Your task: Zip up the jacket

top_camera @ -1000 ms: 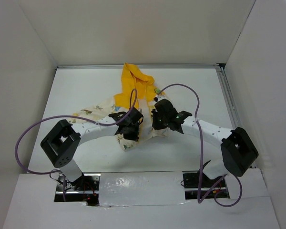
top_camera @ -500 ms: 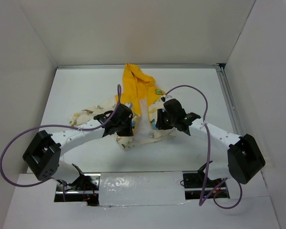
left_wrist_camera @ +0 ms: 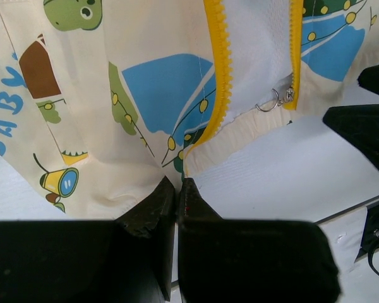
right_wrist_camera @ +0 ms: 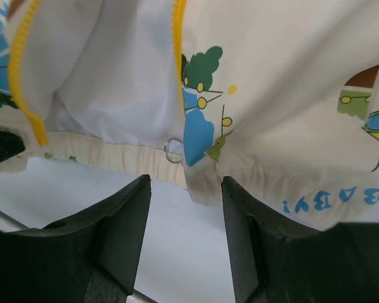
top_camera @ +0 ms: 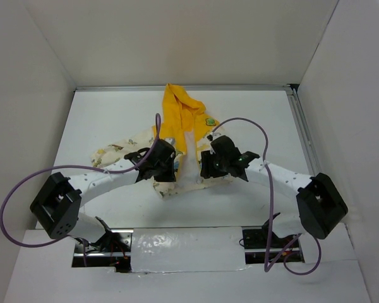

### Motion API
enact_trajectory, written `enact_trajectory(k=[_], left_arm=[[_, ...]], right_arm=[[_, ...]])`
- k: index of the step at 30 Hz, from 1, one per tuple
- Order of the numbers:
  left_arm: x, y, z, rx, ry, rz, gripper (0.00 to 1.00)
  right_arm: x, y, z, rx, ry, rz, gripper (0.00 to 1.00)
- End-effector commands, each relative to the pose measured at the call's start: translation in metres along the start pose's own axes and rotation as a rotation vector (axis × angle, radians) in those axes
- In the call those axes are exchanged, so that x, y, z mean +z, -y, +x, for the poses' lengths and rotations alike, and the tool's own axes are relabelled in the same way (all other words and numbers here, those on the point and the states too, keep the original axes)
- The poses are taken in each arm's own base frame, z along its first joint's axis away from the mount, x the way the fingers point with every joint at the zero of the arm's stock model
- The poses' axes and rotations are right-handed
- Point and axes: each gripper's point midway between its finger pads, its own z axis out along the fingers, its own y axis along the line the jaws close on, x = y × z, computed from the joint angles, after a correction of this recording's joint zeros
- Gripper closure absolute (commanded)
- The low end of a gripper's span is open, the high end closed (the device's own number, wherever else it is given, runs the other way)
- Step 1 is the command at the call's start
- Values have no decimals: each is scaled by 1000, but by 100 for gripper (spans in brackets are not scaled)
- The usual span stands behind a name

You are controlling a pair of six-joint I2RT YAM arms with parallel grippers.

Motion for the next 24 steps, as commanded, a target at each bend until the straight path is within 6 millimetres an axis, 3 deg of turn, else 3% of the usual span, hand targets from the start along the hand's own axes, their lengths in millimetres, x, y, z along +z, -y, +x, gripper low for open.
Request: enact_trajectory(k=[1, 4, 5, 8, 13, 19, 20, 21, 22, 24], left_arm=[[-5, 3, -5, -24, 31, 18, 100], [-6, 2, -4, -22, 33, 18, 100], [-6, 2, -5, -22, 34, 19, 100], [-7, 2, -5, -23, 39, 18, 100], [-10, 3, -8, -28, 52, 20, 100], [-21, 10, -18, -11, 92, 54, 100], [-24, 11, -21, -9, 102, 62, 100], [-27, 14, -24, -6, 111, 70, 100], [-29, 15, -26, -7, 119, 75, 100], [-39, 22, -34, -6, 151, 103, 100]], right_arm=[[11, 1, -4, -14, 2, 59, 43], [20, 9, -1, -11, -15, 146, 46], [21, 10, -1, -4, -21, 169, 51], [18, 6, -17, 7, 38, 191, 78], [-11, -5, -47, 28, 177, 149, 95], [-41, -15, -68, 40, 307, -1, 96], [-45, -26, -61, 21, 299, -95, 97], [-51, -37, -71, -22, 350, -171, 97], [-51, -41, -62, -52, 351, -227, 99], [-76, -71, -75, -156, 463, -414, 100]])
